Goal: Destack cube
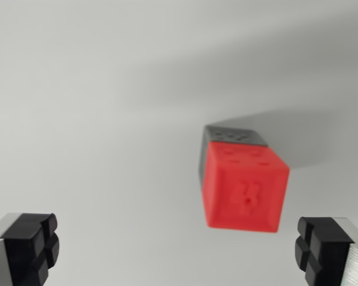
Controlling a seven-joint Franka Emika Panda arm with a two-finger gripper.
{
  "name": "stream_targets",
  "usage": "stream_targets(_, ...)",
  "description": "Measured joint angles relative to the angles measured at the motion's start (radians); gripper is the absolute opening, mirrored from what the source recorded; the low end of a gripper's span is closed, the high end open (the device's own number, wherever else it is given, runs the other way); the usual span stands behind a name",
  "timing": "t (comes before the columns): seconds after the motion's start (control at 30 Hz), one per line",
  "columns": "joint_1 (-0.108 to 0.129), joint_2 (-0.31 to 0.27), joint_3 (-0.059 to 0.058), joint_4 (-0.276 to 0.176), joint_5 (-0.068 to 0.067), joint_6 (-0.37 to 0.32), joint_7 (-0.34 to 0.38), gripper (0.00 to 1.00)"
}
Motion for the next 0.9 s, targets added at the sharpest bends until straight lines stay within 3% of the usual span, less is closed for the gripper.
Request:
stream_targets(0.2, -0.016, 0.000, -0.021, -0.039, 0.002, 0.033, -0.014, 1.00)
stream_targets(0.57, -0.049, 0.014, -0.070, -0.110, 0.014, 0.106, -0.053, 1.00)
stream_targets(0.67, -0.050, 0.040, -0.074, -0.116, 0.031, 0.141, -0.067, 1.00)
stream_targets(0.9, -0.048, 0.142, -0.066, -0.119, 0.084, 0.233, -0.104, 1.00)
